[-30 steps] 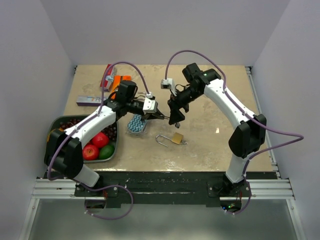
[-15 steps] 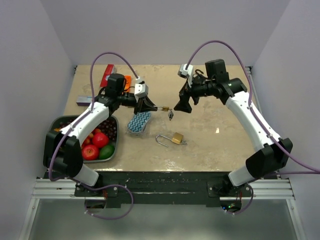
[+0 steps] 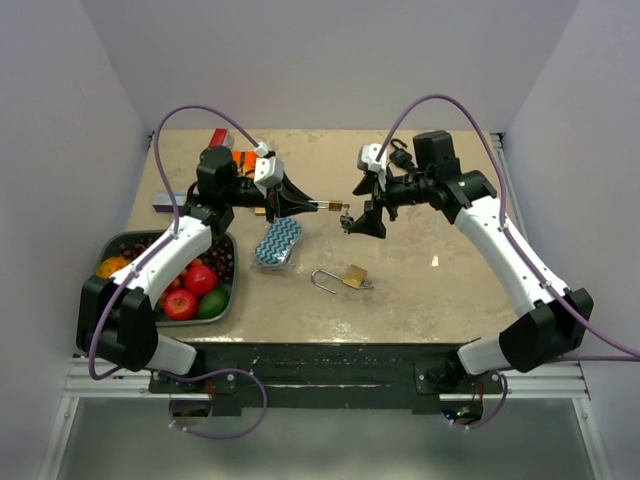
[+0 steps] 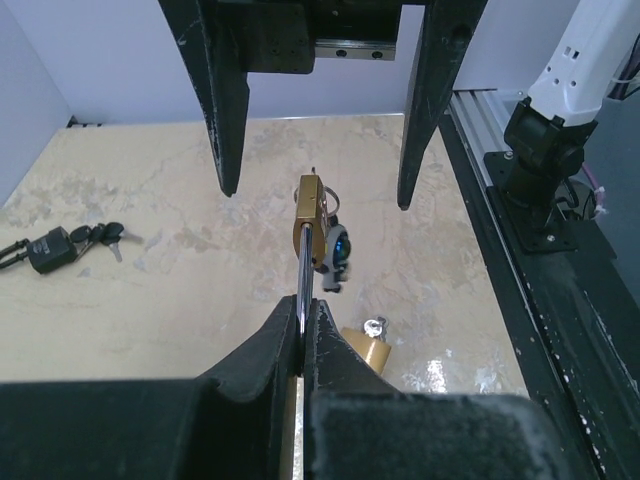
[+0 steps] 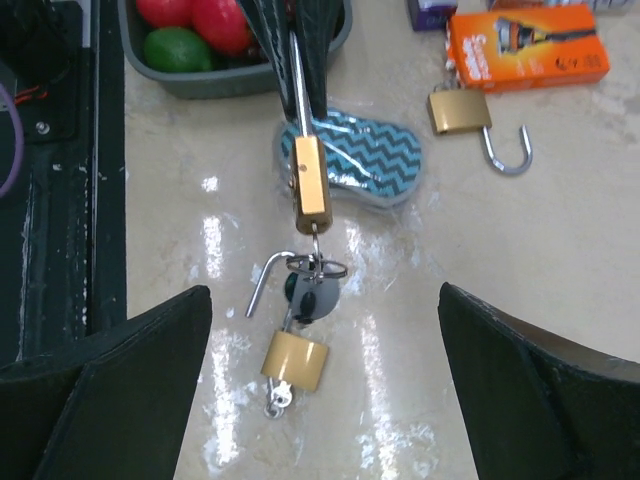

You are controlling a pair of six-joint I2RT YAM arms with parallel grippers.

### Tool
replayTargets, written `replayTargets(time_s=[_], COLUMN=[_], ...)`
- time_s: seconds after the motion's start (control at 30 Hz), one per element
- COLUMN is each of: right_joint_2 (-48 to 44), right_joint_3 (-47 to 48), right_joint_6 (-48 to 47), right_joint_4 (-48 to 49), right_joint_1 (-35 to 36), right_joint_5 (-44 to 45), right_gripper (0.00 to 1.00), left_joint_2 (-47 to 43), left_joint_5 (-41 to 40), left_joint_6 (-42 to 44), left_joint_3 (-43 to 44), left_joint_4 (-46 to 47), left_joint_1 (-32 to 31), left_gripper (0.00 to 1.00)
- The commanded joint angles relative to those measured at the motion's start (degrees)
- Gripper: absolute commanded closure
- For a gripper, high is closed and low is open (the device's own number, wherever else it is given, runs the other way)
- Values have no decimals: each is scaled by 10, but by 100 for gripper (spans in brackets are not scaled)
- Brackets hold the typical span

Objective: Lock with the key
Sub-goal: Lock the lock.

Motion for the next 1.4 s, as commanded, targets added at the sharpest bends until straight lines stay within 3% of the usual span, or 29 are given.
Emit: replayTargets(time_s=[0.0,0.27,0.7,1.07,1.27,1.3,1.37], right_joint_2=[-18,-5,9,12,16,17,21], right_joint_3=[13,24,48,50,53,54,57], right_joint_6=[-13,-24,22,6,4,4,-7], right_joint_4=[60,65,87,69,67,67,60], right_joint_1=[3,18,36,51,58,59,61], right_joint_5=[-41,-28,-26,-9,-6,-8,-5], right_gripper=[5,27,39,59,80,95,100], left_joint_2=[-15,-15,-23,-21,-20,-20,-18], left_joint_5=[14,7,-3,-7,-11,-11,-13], left_joint_6=[-59,-101,-83,-83,-84,-83,-84], left_joint_3=[-4,-5,-13,-12,-12,-12,-11], left_joint_4=[106,133,111,111,109,110,111], left_joint_1=[1,-3,-10,-12,-16,-18,-24], left_gripper=[100,100,100,100,100,100,100])
